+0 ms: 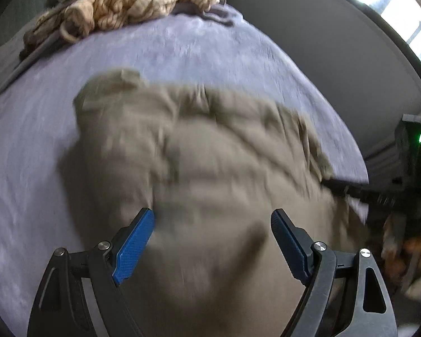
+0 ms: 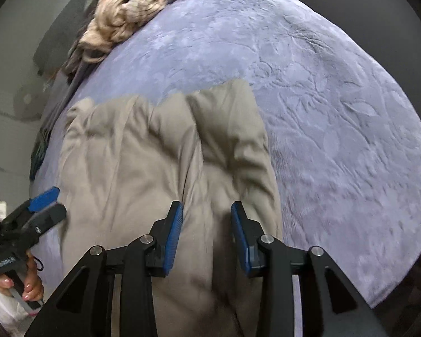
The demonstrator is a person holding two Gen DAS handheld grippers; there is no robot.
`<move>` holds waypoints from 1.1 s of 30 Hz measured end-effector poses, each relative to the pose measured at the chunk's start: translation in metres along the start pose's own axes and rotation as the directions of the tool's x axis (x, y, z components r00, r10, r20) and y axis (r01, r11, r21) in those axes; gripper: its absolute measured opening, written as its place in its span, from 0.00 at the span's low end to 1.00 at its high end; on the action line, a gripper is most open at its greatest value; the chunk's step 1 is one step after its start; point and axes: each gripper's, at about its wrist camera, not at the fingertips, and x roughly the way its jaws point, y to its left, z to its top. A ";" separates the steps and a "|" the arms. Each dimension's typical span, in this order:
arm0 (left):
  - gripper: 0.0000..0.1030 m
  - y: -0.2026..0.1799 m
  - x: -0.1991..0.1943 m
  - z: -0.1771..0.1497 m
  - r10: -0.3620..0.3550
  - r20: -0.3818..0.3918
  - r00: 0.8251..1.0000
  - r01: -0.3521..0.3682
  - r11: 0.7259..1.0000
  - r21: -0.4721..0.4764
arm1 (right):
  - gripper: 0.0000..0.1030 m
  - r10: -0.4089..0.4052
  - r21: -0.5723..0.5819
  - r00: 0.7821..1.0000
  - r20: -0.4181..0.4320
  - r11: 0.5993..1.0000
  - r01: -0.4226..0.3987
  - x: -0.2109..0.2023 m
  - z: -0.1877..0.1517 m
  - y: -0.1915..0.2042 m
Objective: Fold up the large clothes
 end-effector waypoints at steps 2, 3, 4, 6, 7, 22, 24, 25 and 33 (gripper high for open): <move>0.84 -0.001 0.000 -0.018 0.009 -0.031 0.999 -0.010 1.000 -0.014 | 0.38 -0.009 -0.049 1.000 -0.004 0.999 0.009 -0.013 -0.013 0.006; 0.84 0.000 0.001 -0.026 0.018 -0.043 0.999 -0.020 0.999 -0.034 | 0.38 -0.010 -0.060 1.000 -0.008 0.998 0.010 -0.015 -0.014 0.008; 0.85 0.001 0.002 -0.032 0.023 -0.052 0.998 -0.026 0.998 -0.052 | 0.38 -0.010 -0.072 1.000 -0.018 0.997 0.009 -0.017 -0.018 0.008; 0.93 0.003 0.008 -0.042 0.027 -0.072 0.997 -0.034 0.995 -0.098 | 0.38 -0.001 -0.074 0.999 -0.045 0.997 -0.002 -0.014 -0.025 0.007; 0.93 0.005 0.011 -0.045 0.027 -0.078 0.997 -0.037 0.992 -0.122 | 0.38 0.001 -0.075 0.998 -0.064 0.997 -0.005 -0.009 -0.028 0.007; 0.94 0.011 -0.017 -0.052 0.123 -0.076 0.990 -0.139 0.955 -0.263 | 0.52 0.028 -0.059 0.985 -0.168 0.998 -0.038 0.003 -0.018 -0.006; 0.94 0.011 -0.020 -0.052 0.132 -0.065 0.989 -0.145 0.953 -0.265 | 0.54 0.021 -0.060 0.986 -0.165 0.998 -0.032 0.001 -0.020 -0.004; 0.94 0.012 -0.020 -0.052 0.133 -0.063 0.989 -0.145 0.953 -0.266 | 0.55 0.013 -0.060 0.986 -0.164 0.998 -0.023 -0.001 -0.020 -0.003; 1.00 0.015 -0.016 -0.053 0.138 -0.075 0.988 -0.154 0.945 -0.289 | 0.65 -0.007 -0.068 0.985 -0.172 0.998 -0.005 -0.008 -0.009 0.003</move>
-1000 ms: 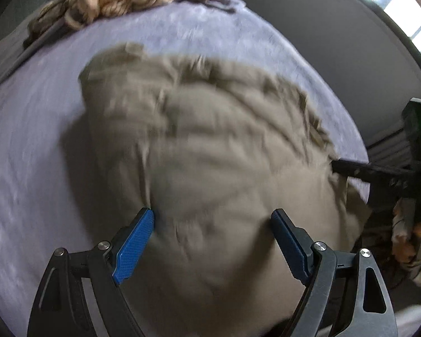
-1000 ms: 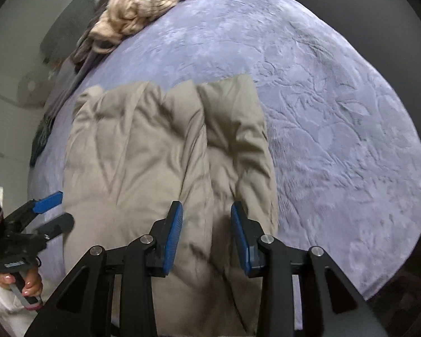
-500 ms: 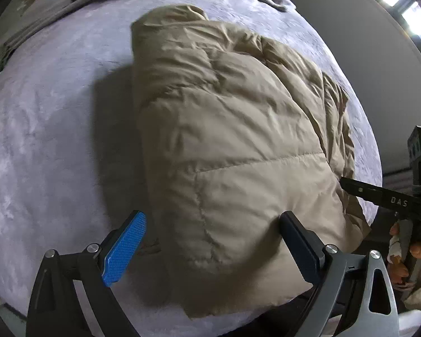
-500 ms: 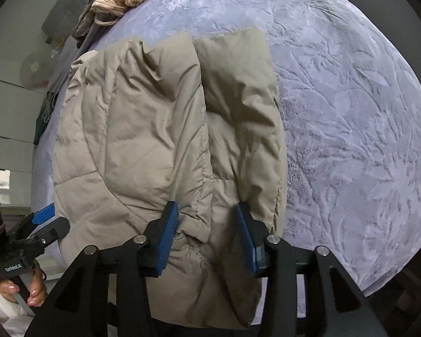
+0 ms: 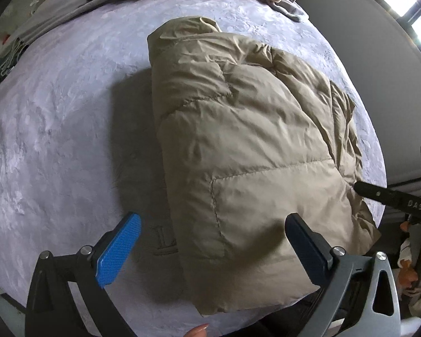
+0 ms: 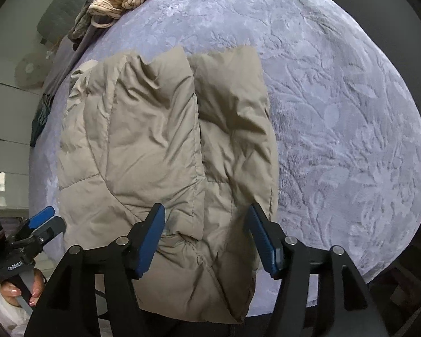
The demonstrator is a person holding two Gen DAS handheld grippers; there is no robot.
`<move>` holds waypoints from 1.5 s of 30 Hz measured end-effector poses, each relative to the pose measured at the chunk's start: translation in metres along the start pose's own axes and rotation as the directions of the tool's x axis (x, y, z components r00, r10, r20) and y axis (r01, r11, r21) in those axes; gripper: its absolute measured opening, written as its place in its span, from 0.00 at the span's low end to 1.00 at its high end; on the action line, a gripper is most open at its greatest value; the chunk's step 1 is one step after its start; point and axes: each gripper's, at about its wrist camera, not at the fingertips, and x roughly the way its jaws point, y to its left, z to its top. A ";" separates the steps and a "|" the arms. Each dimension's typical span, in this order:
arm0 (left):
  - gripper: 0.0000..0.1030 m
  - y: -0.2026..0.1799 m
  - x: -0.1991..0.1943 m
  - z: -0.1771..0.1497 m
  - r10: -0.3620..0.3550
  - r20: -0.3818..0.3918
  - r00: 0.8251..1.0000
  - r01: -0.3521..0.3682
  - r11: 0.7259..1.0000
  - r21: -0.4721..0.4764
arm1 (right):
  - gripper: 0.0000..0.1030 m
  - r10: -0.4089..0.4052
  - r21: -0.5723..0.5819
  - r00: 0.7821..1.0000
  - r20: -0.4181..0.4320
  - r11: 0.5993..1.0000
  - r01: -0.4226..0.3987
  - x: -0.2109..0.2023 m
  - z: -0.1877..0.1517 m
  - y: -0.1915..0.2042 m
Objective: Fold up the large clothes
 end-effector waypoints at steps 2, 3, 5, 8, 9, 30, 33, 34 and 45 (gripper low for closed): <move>1.00 0.001 0.002 0.002 0.005 -0.006 1.000 -0.005 1.000 -0.001 | 0.67 0.003 0.001 1.000 0.009 1.000 -0.003 -0.005 0.004 0.000; 1.00 0.002 0.003 0.003 0.004 -0.008 1.000 -0.004 1.000 -0.006 | 0.67 0.006 0.001 1.000 0.013 1.000 -0.006 -0.007 0.008 0.000; 1.00 0.004 0.005 0.005 -0.001 -0.012 1.000 0.001 1.000 -0.017 | 0.70 0.008 0.000 1.000 0.025 1.000 -0.008 -0.012 0.013 -0.001; 1.00 0.005 0.006 0.008 -0.003 -0.015 1.000 0.003 1.000 -0.021 | 0.79 0.013 -0.003 0.999 0.038 1.000 -0.013 -0.015 0.020 -0.003; 1.00 0.005 0.008 0.009 -0.004 -0.019 1.000 0.004 1.000 -0.022 | 0.79 0.012 -0.003 0.999 0.038 1.000 -0.012 -0.015 0.022 -0.005; 1.00 0.083 0.071 0.057 -0.445 -0.047 0.894 0.421 0.872 -0.250 | 1.00 0.311 0.230 0.950 0.007 0.925 -0.304 0.036 0.051 -0.082; 1.00 0.093 0.092 0.061 -0.532 -0.034 0.846 0.498 0.810 -0.310 | 1.00 0.403 0.293 0.915 0.007 0.874 -0.387 0.057 0.056 -0.093; 1.00 0.095 0.097 0.062 -0.549 -0.029 0.835 0.512 0.795 -0.326 | 1.00 0.452 0.318 0.892 0.006 0.845 -0.430 0.067 0.058 -0.094; 1.00 0.090 0.122 0.079 -0.577 -0.057 0.815 0.527 0.778 -0.342 | 1.00 0.557 0.131 0.819 -0.141 0.830 -0.542 0.081 0.084 -0.043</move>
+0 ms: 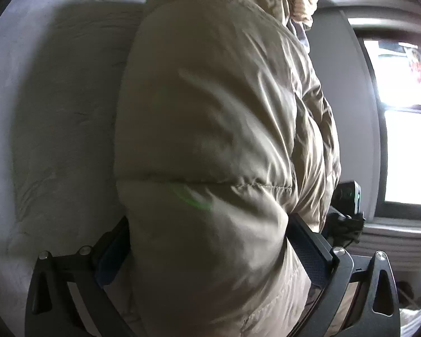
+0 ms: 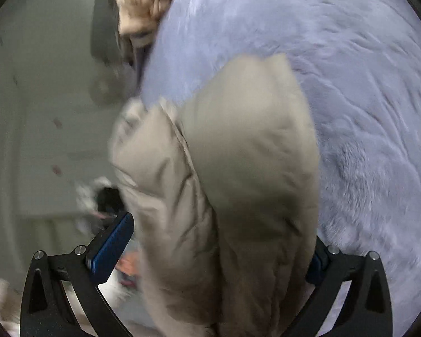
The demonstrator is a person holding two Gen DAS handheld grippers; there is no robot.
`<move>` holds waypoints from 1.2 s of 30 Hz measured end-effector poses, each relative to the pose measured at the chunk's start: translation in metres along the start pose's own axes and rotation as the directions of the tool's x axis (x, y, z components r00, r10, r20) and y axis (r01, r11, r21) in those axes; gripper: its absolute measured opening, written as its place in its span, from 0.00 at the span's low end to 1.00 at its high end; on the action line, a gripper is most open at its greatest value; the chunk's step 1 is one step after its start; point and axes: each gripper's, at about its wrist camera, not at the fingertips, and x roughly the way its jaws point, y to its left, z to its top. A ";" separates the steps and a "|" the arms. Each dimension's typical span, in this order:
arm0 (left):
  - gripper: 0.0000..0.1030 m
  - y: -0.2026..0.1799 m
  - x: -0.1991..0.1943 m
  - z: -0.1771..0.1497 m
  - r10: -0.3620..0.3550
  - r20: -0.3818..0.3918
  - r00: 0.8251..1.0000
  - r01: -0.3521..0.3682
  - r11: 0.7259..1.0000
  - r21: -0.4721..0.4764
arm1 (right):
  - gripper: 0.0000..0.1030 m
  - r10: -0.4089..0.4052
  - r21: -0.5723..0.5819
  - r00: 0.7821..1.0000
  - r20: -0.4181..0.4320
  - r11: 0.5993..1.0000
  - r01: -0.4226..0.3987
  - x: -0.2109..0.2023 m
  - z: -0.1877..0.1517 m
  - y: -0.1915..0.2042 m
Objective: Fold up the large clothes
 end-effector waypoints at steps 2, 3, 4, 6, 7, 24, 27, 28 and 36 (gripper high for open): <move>1.00 -0.009 0.007 0.001 0.026 -0.007 1.000 -0.026 0.999 0.027 | 1.00 -0.085 -0.026 0.995 -0.055 0.996 0.084 0.016 0.006 -0.001; 1.00 -0.010 0.010 0.000 0.037 -0.011 0.999 -0.037 0.999 0.036 | 1.00 -0.093 -0.021 0.993 -0.068 0.996 0.092 0.022 0.009 -0.003; 1.00 -0.011 0.012 0.003 0.041 -0.014 0.999 -0.041 0.998 0.041 | 1.00 -0.086 -0.006 0.993 -0.076 0.996 0.085 0.029 0.012 -0.007; 1.00 -0.011 0.020 0.006 0.036 -0.023 0.999 -0.035 0.999 0.040 | 1.00 -0.080 0.008 0.994 -0.078 0.997 0.081 0.034 0.015 -0.009; 1.00 -0.009 0.023 0.008 0.029 -0.028 0.999 -0.028 0.999 0.035 | 1.00 -0.086 0.016 0.993 -0.077 0.996 0.087 0.037 0.015 -0.008; 0.72 -0.027 -0.043 0.021 -0.103 0.016 0.995 0.098 0.975 0.198 | 0.48 -0.153 0.013 0.983 0.097 0.988 0.153 0.036 0.004 0.083; 0.72 -0.010 -0.084 0.038 -0.115 0.058 0.992 0.100 0.971 0.215 | 0.48 -0.134 -0.005 0.983 0.129 0.991 0.135 0.051 0.016 0.115; 0.72 -0.006 -0.096 0.046 -0.113 0.077 0.991 0.094 0.971 0.220 | 0.48 -0.123 -0.013 0.984 0.132 0.992 0.126 0.059 0.022 0.127; 0.72 0.060 -0.183 0.142 -0.038 0.235 0.971 -0.009 0.981 0.195 | 0.48 -0.045 -0.099 0.994 0.101 0.994 0.055 0.174 0.114 0.203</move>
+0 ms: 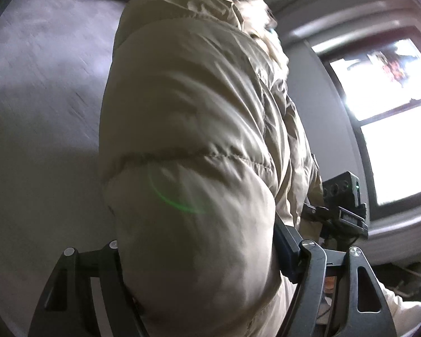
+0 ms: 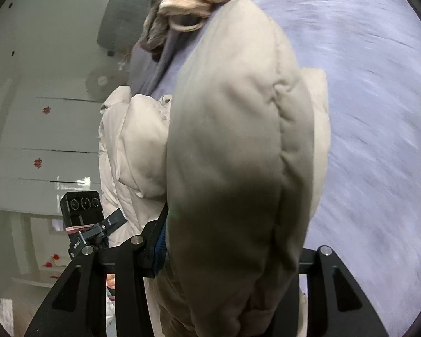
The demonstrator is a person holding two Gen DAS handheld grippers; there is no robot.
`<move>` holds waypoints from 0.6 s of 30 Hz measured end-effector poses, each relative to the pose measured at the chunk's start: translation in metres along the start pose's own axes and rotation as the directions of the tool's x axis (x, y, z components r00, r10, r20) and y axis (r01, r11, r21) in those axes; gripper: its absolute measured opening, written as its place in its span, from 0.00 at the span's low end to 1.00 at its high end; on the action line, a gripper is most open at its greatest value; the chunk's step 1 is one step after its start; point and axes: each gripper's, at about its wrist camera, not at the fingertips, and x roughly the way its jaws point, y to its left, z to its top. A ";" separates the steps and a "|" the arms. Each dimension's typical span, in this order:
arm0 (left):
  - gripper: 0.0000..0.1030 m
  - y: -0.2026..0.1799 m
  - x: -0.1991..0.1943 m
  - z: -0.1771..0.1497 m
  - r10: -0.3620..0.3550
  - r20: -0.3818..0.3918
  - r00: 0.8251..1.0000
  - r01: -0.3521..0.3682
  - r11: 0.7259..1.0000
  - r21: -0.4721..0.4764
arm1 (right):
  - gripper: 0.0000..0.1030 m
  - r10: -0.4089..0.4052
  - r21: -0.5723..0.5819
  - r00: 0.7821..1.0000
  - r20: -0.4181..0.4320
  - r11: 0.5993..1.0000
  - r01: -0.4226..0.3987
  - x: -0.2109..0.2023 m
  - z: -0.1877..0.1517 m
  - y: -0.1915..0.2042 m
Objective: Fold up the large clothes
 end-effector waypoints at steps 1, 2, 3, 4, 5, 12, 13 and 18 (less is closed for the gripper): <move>0.72 0.013 -0.003 0.013 0.013 0.011 1.000 -0.013 1.000 -0.005 | 0.48 0.006 -0.004 1.000 -0.002 1.000 -0.006 0.012 0.008 0.003; 0.72 0.023 -0.005 0.023 0.023 0.019 1.000 -0.023 1.000 -0.008 | 0.48 0.014 -0.009 1.000 -0.004 1.000 -0.014 0.030 0.021 0.008; 0.72 0.037 -0.005 0.035 0.046 0.038 0.998 -0.046 0.999 -0.012 | 0.48 0.018 -0.015 1.000 -0.005 1.000 -0.018 0.041 0.028 0.010; 0.72 0.047 -0.006 0.044 0.064 0.048 0.997 -0.063 0.998 -0.016 | 0.48 0.019 -0.023 1.000 -0.007 1.000 -0.019 0.054 0.039 0.012; 0.72 0.057 -0.003 0.050 0.084 0.051 0.995 -0.083 0.996 -0.021 | 0.48 0.011 -0.029 1.000 -0.009 1.000 -0.011 0.071 0.051 0.013; 0.89 0.107 0.025 0.053 0.133 0.043 0.990 -0.130 0.989 -0.069 | 0.52 -0.044 0.013 0.999 -0.015 0.999 0.044 0.120 0.072 -0.002; 0.90 0.105 0.029 0.049 0.144 0.048 0.988 -0.141 0.988 -0.068 | 0.56 -0.047 0.021 0.999 -0.021 0.999 0.048 0.123 0.072 -0.006; 0.92 0.090 0.026 0.037 0.255 0.089 0.963 -0.254 0.967 -0.024 | 0.67 -0.120 0.044 0.992 -0.030 0.992 0.121 0.123 0.075 -0.011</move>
